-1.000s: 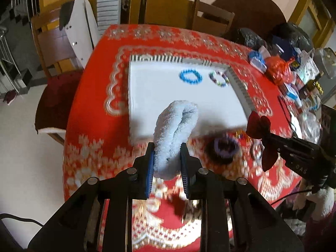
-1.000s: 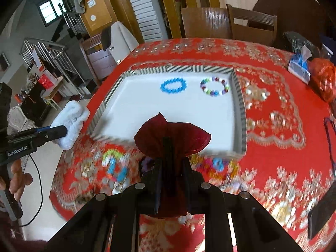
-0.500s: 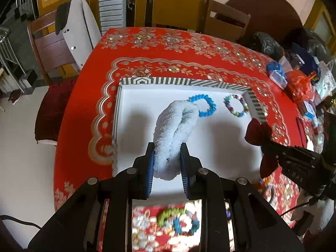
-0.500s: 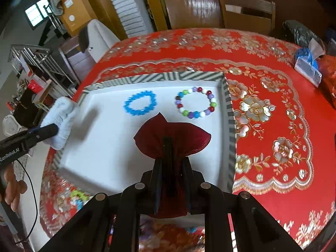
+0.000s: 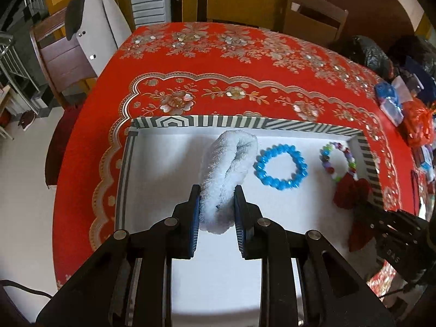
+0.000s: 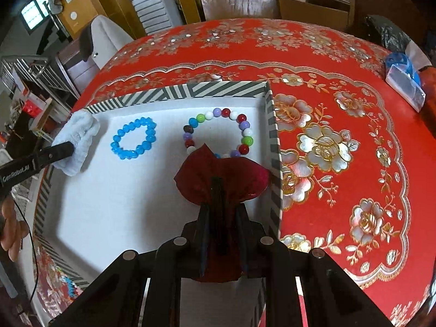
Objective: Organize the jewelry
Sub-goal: 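Carry scrunchie and red bow into the tray and open both tools, then move both tools back over the remaining jewelry pile, then close the right tool on the purple bead bracelet, then lift the purple bracelet with the right tool while the left tool grasps the green bracelet, then carry the purple and green bracelets into the white tray and open both tools, then move both tools back over the remaining jewelry beside the tray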
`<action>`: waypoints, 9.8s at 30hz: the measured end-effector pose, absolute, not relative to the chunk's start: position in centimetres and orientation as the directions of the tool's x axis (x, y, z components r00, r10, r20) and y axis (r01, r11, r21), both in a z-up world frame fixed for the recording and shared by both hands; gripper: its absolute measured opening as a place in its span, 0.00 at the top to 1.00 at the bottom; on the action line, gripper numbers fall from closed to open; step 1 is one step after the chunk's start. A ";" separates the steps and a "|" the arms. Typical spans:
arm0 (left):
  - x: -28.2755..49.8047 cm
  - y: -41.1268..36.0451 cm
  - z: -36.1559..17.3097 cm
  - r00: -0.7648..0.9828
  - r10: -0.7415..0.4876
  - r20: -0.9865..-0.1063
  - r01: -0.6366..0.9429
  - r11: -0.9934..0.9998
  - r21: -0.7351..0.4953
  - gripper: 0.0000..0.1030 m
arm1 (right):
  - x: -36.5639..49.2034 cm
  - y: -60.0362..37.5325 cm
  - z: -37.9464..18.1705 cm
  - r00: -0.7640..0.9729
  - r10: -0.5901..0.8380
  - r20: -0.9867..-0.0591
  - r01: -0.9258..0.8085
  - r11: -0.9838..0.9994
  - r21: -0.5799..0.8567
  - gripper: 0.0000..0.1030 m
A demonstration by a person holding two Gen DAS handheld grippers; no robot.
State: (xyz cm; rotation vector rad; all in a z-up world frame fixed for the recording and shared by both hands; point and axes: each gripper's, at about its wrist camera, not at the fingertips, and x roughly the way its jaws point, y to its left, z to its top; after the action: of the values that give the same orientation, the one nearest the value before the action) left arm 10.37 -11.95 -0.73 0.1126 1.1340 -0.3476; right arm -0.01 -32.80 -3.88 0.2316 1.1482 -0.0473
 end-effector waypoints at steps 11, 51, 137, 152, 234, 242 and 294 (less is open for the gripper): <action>12.0 -12.9 -2.2 0.383 -0.181 -0.906 0.308 0.950 -0.060 0.77 | -1.3 -32.9 -2.0 0.470 0.132 -0.873 0.167 0.958 0.234 0.63; -6.1 -2.9 5.5 0.518 -0.235 -0.822 0.370 0.929 -0.033 0.44 | -17.9 -22.8 3.2 0.530 0.094 -0.843 0.175 0.960 0.217 0.58; -4.3 -2.4 -2.7 0.244 -0.264 -0.933 0.310 0.933 -0.183 0.44 | -16.2 -27.2 5.9 0.639 0.414 -0.648 0.048 0.819 0.571 0.91; -4.5 -3.4 -3.2 0.212 -0.350 -0.912 0.408 0.880 -0.243 0.90 | -15.6 -26.5 6.4 0.646 0.415 -0.641 0.031 0.825 0.565 0.91; 3.0 -4.6 2.3 0.431 -0.165 -0.887 0.336 0.942 -0.013 0.54 | -5.2 -24.4 3.4 0.517 0.328 -0.791 0.038 0.914 0.404 0.60; -1.1 -3.1 3.8 0.464 -0.168 -0.870 0.332 0.943 -0.005 0.54 | -9.8 -23.4 4.0 0.540 0.259 -0.801 0.078 0.932 0.354 0.60; -12.7 2.1 3.6 0.313 -0.327 -0.892 0.410 0.893 -0.183 0.37 | -25.3 -24.1 0.7 0.488 0.146 -0.861 0.258 0.918 0.302 0.53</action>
State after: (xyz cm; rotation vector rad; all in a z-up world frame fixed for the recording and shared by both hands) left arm -12.67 2.13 3.59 0.0828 1.1550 -0.4867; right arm -25.26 -24.12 0.73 0.4227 1.0679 -0.0706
